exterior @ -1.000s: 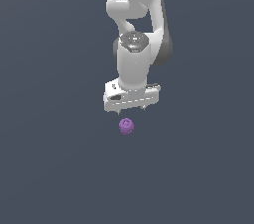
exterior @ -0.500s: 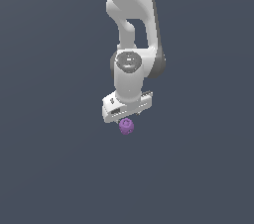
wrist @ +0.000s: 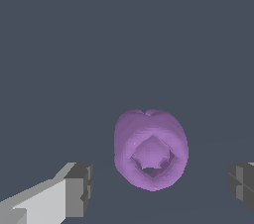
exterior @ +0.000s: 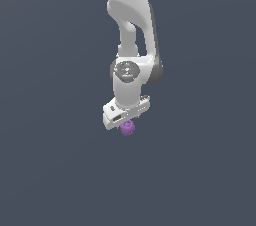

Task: Pick up the object and move it to a goal position.

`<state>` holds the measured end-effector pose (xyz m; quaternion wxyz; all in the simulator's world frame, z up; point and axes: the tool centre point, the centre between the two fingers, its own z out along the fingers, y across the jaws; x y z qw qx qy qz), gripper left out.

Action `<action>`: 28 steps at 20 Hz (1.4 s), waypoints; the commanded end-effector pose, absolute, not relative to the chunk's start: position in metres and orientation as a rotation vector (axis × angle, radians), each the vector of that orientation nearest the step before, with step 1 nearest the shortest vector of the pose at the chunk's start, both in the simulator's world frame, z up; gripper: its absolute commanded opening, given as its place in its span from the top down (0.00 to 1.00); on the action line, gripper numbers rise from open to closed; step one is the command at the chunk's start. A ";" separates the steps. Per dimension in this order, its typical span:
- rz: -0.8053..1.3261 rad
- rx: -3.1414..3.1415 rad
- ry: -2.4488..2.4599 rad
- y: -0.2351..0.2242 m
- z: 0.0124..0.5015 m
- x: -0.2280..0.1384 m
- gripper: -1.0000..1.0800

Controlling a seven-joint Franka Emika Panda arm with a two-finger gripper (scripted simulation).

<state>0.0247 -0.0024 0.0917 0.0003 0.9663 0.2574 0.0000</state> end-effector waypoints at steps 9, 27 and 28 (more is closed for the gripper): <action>0.000 3.032 0.821 -0.003 0.076 0.024 0.04; 0.000 3.031 0.826 -0.003 0.039 0.025 1.00; 0.000 3.031 0.826 -0.003 0.039 0.025 1.00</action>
